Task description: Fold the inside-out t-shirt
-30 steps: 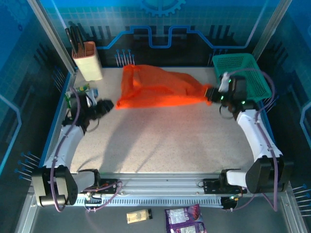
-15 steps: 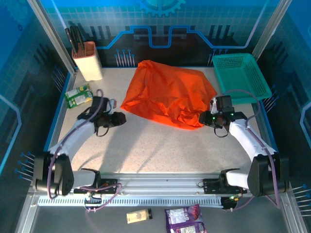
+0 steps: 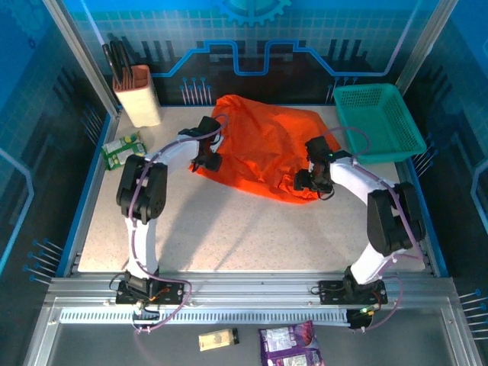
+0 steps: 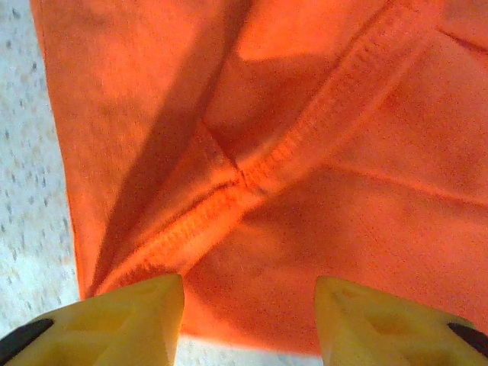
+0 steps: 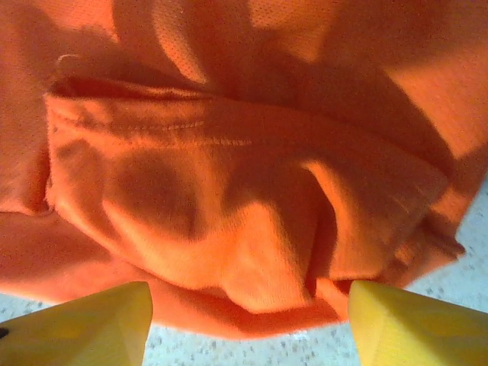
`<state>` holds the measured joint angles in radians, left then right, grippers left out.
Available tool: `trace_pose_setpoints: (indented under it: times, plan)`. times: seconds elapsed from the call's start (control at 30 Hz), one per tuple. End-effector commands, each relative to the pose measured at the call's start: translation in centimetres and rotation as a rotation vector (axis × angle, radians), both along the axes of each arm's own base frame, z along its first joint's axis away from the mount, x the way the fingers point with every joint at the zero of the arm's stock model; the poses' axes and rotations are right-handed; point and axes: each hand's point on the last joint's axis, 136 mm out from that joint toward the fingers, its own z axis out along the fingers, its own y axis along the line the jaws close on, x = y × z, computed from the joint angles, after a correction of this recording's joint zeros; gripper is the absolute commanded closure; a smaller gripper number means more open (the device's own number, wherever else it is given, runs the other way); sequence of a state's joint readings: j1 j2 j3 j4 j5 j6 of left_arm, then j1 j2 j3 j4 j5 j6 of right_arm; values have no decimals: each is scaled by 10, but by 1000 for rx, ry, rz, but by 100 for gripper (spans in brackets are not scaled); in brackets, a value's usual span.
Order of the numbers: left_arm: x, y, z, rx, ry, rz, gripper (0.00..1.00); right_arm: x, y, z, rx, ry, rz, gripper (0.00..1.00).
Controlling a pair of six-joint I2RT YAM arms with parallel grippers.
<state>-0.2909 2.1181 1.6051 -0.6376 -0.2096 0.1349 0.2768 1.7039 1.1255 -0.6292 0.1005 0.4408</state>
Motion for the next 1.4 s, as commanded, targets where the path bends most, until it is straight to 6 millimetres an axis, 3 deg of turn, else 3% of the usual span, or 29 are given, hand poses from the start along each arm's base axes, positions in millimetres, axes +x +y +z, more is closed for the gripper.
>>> trace_pose_setpoints:
  times: [0.0,0.13,0.2,0.37,0.43,0.53,0.73,0.87,1.0,1.13,1.3,1.37]
  plan:
    - [2,14,-13,126,64,-57,50,3,2,-15,-45,61,29,30]
    - [14,29,-20,238,51,-68,48,-1,-5,-24,-90,95,26,34]
    - [16,34,-24,273,58,-78,48,-3,-10,-26,-99,100,20,40]
    - [18,46,-30,288,72,-54,52,-10,-28,-23,-116,99,-6,77]
    - [18,49,-29,286,65,-46,58,-12,-36,-18,-118,87,-18,90]
    - [17,52,-22,270,51,-33,71,-14,-50,-7,-115,59,-43,100]
    - [6,49,12,165,-8,27,94,-21,-78,19,-97,1,-111,100]
    - [-18,34,42,-137,-41,149,100,-33,-88,27,-69,-19,-154,100]
    - [-63,27,62,-561,-34,315,100,-48,-91,24,-38,-15,-184,100]
    - [-113,53,59,-991,-30,628,100,-63,-90,12,-15,21,-206,100]
    - [-165,53,37,-1033,27,759,91,-76,-86,-2,-1,62,-211,100]
    - [-175,54,34,-1018,22,768,79,-78,-84,-2,7,69,-209,100]
